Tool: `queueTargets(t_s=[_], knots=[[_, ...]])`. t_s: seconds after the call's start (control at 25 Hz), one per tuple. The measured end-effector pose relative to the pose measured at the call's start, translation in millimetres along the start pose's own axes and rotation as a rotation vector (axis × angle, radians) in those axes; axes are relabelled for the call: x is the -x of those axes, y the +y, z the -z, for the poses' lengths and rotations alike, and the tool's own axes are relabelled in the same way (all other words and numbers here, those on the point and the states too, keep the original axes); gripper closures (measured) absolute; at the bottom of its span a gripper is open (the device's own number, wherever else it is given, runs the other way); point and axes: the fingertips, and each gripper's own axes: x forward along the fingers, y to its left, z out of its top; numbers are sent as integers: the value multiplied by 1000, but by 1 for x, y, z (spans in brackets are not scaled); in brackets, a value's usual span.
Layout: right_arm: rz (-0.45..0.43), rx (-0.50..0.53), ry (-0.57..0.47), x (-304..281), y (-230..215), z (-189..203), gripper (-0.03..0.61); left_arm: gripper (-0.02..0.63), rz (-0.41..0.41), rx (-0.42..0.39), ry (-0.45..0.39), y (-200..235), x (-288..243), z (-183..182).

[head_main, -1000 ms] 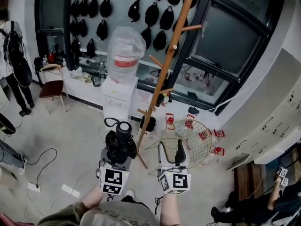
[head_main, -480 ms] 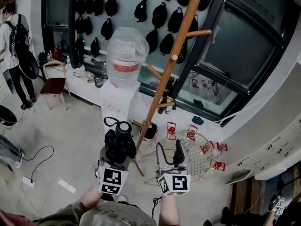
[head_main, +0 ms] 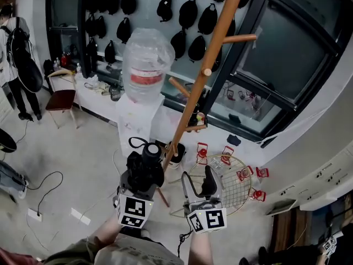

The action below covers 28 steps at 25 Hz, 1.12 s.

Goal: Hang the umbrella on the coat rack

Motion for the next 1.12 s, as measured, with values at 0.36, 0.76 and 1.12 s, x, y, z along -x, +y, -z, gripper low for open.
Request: queueTargets(t_s=[0.36,0.76,1.12], knots=[[-252,-87,-35,-33,31,-37,268,356,128,-34,25,3,-44,-11],[-473,-138,25,-84,50,-54,265,356,304,-115,33,-16,-81,-22],[-482,-84,84,-122,63,-45,265,356,418,-163,25,-20,-92,-27]])
